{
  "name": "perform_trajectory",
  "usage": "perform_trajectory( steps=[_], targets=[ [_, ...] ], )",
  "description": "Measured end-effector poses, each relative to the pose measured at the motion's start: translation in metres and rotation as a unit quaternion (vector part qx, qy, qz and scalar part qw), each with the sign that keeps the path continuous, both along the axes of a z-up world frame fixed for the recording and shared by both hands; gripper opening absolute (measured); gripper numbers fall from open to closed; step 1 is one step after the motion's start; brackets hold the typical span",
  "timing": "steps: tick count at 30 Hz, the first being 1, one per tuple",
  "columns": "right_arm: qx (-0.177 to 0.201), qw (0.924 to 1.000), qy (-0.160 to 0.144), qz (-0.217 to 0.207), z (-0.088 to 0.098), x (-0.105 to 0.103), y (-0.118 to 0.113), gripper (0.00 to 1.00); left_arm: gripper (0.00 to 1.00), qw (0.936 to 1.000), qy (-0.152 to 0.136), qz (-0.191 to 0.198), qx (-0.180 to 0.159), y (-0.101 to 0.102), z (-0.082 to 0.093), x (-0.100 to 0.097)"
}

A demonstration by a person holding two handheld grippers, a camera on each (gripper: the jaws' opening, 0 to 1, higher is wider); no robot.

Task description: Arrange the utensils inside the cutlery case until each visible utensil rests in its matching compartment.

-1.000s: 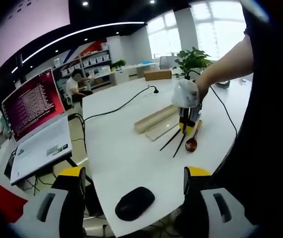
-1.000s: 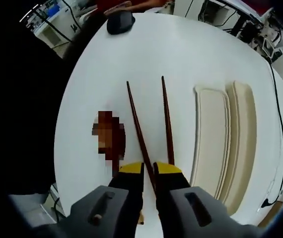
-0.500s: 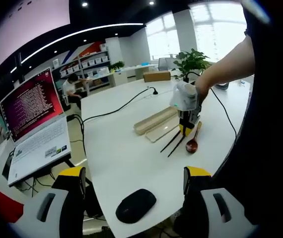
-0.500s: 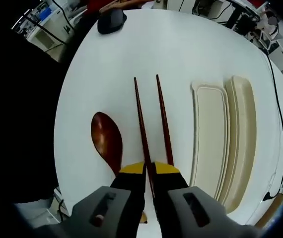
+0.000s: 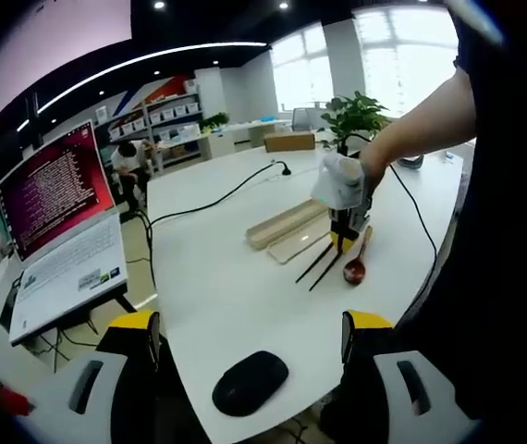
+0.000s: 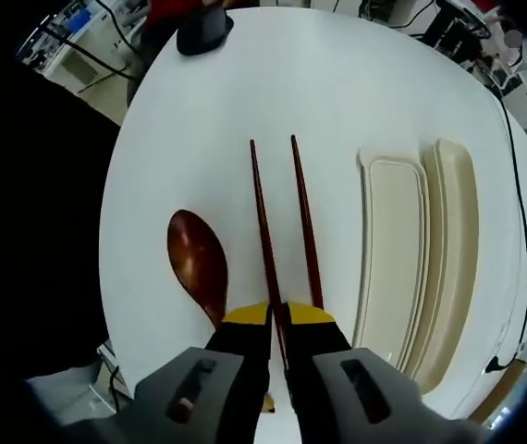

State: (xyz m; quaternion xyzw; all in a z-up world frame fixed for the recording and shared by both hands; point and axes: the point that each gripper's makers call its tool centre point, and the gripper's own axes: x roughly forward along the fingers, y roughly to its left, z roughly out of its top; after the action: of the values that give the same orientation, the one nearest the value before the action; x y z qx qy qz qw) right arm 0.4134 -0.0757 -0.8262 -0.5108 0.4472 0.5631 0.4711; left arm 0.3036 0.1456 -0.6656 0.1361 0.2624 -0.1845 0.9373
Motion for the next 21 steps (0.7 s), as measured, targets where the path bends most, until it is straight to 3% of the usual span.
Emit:
perform_trajectory(
  steps=[4,10,21],
  targets=[
    [0.000,0.9998,-0.003,-0.020,0.000,0.000,0.000,0.01,0.83,1.0000,-0.002,0.003,-0.001,0.002,0.003,0.000],
    [-0.003,0.9999,-0.012,-0.001,0.000,-0.001,0.000,0.01,0.83,0.9999,-0.007,0.008,-0.001,0.006,0.007,-0.001],
    [0.007,0.9999,0.001,-0.015,0.001,0.001,0.000,0.01,0.83,0.9998,-0.012,0.013,0.005,0.011,0.013,-0.005]
  ],
)
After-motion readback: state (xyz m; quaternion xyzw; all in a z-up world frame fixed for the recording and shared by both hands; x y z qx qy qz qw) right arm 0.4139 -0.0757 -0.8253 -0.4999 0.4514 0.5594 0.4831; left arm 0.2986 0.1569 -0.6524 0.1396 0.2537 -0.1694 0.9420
